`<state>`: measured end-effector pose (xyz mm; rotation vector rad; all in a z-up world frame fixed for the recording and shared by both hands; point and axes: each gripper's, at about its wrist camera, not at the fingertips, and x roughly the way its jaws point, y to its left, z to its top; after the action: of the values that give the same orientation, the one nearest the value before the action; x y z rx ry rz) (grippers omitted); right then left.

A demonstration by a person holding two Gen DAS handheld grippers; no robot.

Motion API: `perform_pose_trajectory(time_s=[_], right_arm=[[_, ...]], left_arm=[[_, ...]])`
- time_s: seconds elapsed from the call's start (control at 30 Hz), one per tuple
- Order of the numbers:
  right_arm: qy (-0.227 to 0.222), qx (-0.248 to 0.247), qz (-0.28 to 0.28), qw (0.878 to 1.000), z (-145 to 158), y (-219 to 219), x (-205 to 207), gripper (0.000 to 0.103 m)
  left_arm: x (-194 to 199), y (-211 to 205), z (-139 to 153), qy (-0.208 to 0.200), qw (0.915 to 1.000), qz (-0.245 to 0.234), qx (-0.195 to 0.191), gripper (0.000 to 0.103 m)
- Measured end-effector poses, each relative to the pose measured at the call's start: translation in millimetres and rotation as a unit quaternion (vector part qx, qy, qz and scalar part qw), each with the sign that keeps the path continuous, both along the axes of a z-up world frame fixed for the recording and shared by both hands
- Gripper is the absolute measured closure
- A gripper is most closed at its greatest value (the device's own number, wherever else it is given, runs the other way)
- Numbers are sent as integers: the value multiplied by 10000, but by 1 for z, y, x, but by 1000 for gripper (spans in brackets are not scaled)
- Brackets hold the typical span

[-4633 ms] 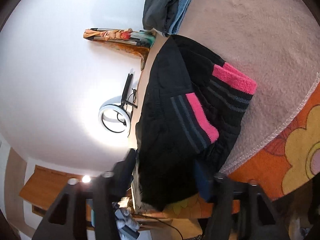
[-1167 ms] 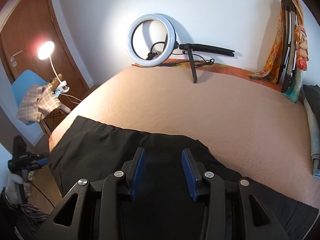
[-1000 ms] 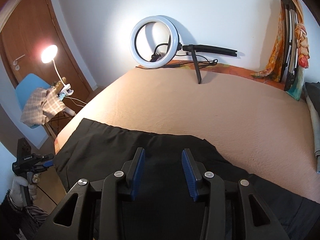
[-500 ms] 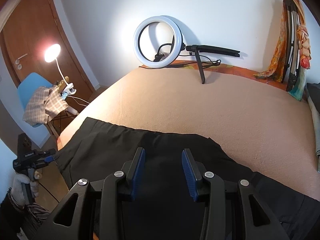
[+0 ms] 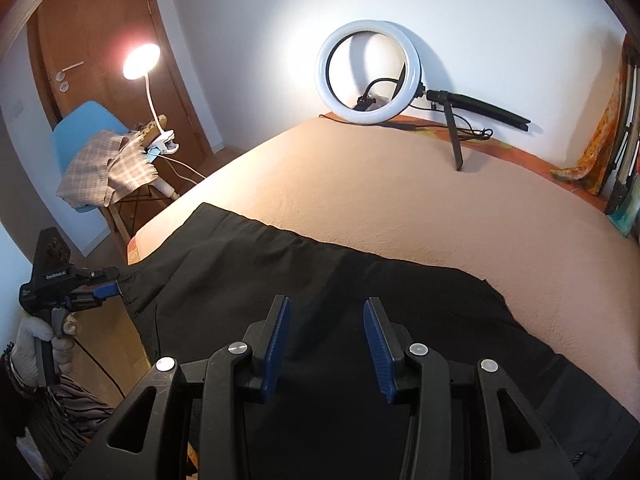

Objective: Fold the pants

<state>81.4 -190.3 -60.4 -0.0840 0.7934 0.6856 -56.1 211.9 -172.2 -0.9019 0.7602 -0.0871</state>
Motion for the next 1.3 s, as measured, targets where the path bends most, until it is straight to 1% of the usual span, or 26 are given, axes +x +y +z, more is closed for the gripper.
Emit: perform_pose_trajectory(time_s=[0.03,0.13,0.23,0.3,0.37,0.43,0.53,0.63,0.67,0.7,0.77,0.87,0.93,1.03,1.07,1.13,1.17,1.3], right_arm=[[40,26,-17,10000,-1,-1,1,61],[58,7,-50,10000,-3,-1,1,61],[44,10,-43,10000,-1,-3,-2,61],[19,-17,-29,10000,0,-4,-3,61],[-11,-40,-21,10000,0,-5,-5,61],[10,-22,-20,10000,0,-6,-5,61],[39,33,-5,10000,1,-4,-5,62],[-7,41,53,10000,3,-2,-9,61],[-20,40,70,10000,4,-1,-11,61],[-27,40,88,9999,4,0,-12,61],[-24,29,114,9999,3,1,-14,61],[2,-3,151,9999,0,3,-16,61],[34,-4,169,9999,-1,5,-17,61],[115,70,191,9997,-2,6,-17,61],[139,102,199,9997,-2,6,-17,61],[219,214,235,9993,-2,8,-16,61],[276,279,260,9989,-1,9,-15,61],[556,578,425,9959,0,16,-11,60]], left_arm=[[2,-2,0,-13,10000,-36,12,51],[8,-5,-4,143,9998,-93,123,51],[5,1,-12,295,9996,-2,50,51],[0,4,-10,260,9996,78,62,51],[0,3,-7,164,9998,24,117,51],[3,1,-7,121,9999,-25,87,51],[14,-6,-9,189,9996,-81,207,51],[21,-9,-8,146,9992,-72,366,51],[23,-10,-8,133,9989,-55,436,53],[25,-11,-8,160,9983,-22,569,71],[26,-11,-9,147,9972,42,734,93],[26,-8,-6,-3,9971,87,756,95],[26,-14,1,-132,9954,21,950,96],[28,-29,17,-425,9913,-159,1235,97],[29,-37,24,-532,9887,-274,1371,97],[32,-57,35,-696,9820,-535,1671,97],[35,-72,40,-790,9767,-720,1860,97],[45,-111,46,-919,9623,-1230,2243,97]])
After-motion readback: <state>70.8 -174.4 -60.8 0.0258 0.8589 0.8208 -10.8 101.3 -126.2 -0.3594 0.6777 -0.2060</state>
